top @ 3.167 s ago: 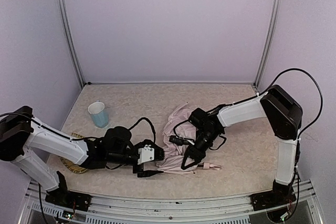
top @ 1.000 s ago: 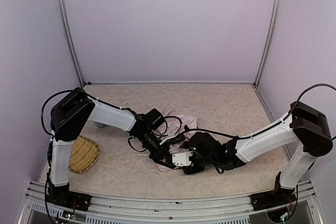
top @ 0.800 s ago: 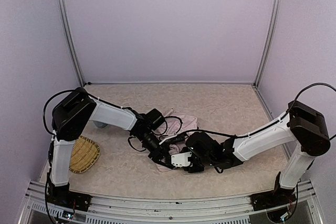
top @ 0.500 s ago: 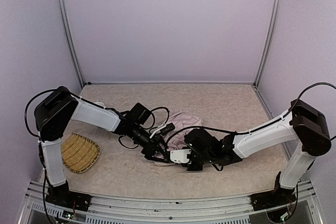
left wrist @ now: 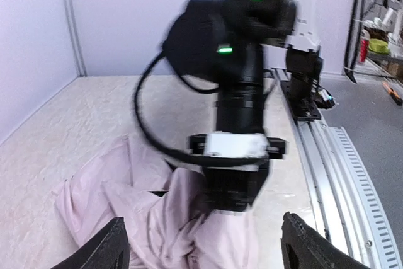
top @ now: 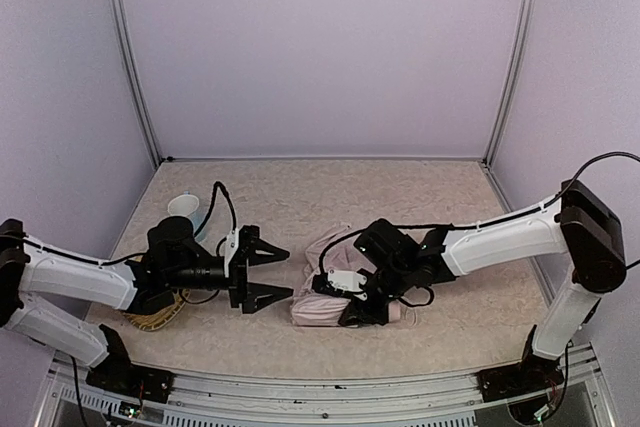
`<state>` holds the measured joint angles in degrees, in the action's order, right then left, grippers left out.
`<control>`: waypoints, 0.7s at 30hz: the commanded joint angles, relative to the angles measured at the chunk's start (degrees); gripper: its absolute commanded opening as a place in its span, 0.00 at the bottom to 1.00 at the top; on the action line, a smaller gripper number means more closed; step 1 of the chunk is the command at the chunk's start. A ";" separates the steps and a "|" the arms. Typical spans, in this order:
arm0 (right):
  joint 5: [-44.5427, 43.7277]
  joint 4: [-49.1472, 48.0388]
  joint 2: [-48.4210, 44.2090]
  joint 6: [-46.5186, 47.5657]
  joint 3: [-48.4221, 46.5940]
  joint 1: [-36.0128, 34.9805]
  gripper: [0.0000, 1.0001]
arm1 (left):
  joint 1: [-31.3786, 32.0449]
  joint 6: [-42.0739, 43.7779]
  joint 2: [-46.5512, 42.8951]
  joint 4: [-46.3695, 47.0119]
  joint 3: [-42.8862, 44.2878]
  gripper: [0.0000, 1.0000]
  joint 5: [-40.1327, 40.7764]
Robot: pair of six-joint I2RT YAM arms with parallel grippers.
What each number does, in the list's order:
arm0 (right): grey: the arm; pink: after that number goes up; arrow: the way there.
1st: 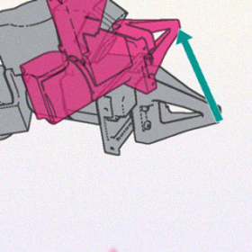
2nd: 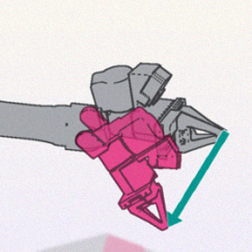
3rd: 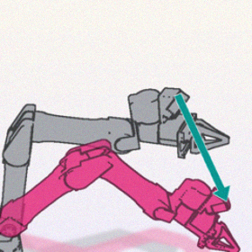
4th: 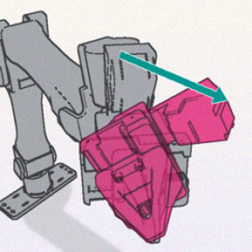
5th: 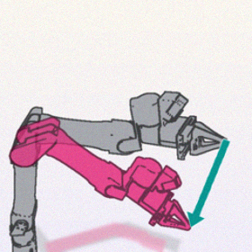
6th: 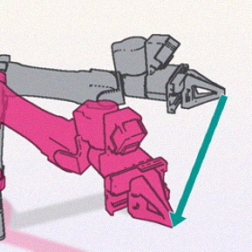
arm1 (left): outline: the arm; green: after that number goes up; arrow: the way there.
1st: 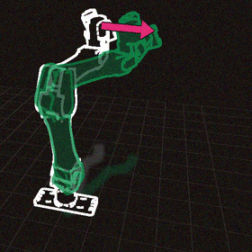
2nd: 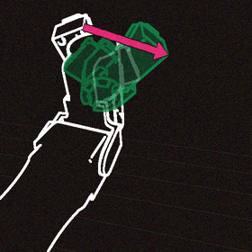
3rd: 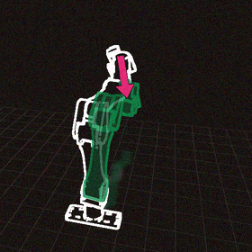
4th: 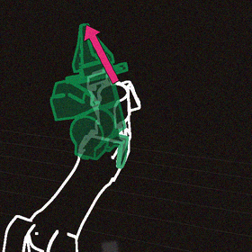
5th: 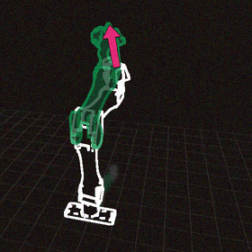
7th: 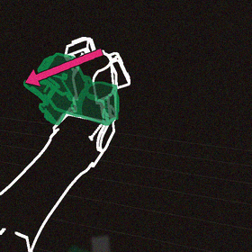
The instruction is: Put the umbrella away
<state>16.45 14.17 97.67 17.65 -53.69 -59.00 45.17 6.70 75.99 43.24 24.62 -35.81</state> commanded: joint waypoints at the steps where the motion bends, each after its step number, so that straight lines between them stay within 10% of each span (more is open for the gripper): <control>1: 22.61 14.51 5.80 -7.29 -0.22 3.99 0.22 | 9.67 13.83 -7.32 -5.88 -3.33 0.75 15.47; 16: 32.44 26.80 20.54 -0.58 -11.12 8.33 0.23 | 20.53 33.52 7.64 -19.46 3.33 0.89 35.30; 21: 32.32 26.75 22.04 -0.18 -13.95 9.59 0.27 | 20.28 33.71 13.89 -22.82 7.36 0.86 30.74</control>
<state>51.29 33.34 115.11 18.59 -67.94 -50.28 65.49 38.09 86.56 22.35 28.40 -5.04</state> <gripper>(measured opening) 0.257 0.880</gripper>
